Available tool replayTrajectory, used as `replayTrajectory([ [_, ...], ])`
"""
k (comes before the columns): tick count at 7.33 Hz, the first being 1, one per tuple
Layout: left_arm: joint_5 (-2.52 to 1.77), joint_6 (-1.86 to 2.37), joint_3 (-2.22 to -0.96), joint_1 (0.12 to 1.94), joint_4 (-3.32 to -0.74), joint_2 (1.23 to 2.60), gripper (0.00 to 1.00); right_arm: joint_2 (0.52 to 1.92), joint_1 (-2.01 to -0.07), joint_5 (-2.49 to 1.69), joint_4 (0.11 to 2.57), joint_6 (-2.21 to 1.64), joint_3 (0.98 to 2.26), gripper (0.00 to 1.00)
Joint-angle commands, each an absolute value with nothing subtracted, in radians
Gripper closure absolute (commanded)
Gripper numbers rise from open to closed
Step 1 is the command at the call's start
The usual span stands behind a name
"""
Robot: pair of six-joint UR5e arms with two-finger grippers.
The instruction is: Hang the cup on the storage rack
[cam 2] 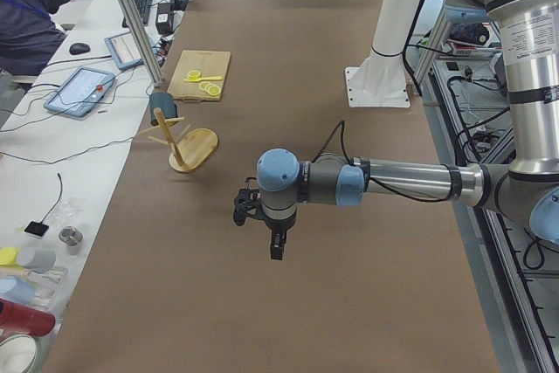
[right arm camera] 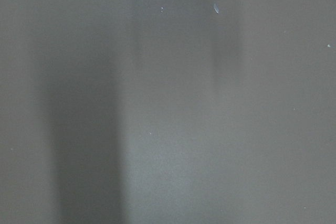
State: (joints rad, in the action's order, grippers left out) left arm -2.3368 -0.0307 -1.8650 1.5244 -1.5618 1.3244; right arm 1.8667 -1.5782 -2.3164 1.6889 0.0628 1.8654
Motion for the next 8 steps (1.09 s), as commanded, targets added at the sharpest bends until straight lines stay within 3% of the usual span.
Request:
replayTrajectory([
  [1, -2.342, -0.031, -1.855, 1.523, -1.563, 1.325, 0.01, 1.882, -1.578, -2.328, 1.689, 0.063, 1.891, 0.0],
  [8, -2.336, -0.029, -1.85, 1.523, -1.563, 1.332, 0.01, 1.882, -1.577, -2.384, 1.69, 0.055, 1.893, 0.0],
])
